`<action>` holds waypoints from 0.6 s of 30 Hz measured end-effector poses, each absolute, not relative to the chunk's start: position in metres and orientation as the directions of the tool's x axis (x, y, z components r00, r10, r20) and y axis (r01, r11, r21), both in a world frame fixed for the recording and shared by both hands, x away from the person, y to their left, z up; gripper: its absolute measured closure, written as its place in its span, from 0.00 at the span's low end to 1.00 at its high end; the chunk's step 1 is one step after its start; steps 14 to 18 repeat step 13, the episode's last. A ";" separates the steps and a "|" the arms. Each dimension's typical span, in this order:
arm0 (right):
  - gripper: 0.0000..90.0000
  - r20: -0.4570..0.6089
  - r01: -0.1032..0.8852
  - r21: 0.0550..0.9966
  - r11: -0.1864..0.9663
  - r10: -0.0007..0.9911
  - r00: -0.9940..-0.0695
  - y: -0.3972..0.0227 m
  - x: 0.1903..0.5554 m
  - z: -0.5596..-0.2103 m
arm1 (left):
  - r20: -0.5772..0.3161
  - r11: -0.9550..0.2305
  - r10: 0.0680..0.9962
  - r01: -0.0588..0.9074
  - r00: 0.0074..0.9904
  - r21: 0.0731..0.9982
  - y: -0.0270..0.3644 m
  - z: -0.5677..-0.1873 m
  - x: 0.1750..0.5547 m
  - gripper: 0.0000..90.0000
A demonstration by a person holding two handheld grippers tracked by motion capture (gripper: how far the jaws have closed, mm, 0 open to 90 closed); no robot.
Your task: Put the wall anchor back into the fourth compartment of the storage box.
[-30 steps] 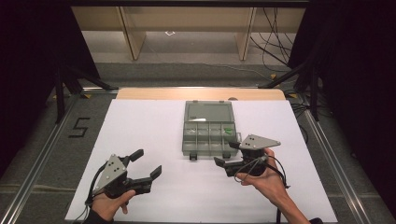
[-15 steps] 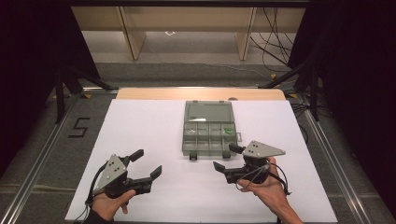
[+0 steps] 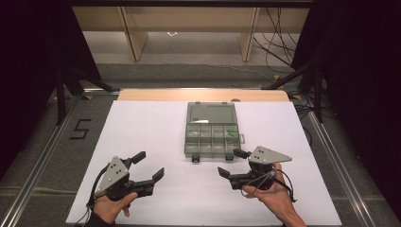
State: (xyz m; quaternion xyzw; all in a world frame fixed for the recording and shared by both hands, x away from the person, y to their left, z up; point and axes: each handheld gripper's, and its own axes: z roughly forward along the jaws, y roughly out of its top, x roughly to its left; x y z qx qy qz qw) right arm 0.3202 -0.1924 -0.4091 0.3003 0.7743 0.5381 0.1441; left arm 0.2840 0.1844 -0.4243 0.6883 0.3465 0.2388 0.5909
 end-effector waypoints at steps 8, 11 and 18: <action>0.20 0.090 0.308 0.917 0.254 0.619 -0.780 -0.192 0.320 -0.409 | -0.082 -0.060 0.759 0.195 0.646 0.979 0.184 -0.424 0.284 0.18; 0.20 0.085 0.307 0.916 0.257 0.624 -0.777 -0.193 0.321 -0.410 | -0.081 -0.061 0.760 0.194 0.645 0.979 0.184 -0.424 0.284 0.18; 0.20 0.085 0.305 0.917 0.255 0.623 -0.777 -0.193 0.321 -0.410 | -0.083 -0.059 0.760 0.195 0.645 0.979 0.184 -0.424 0.284 0.18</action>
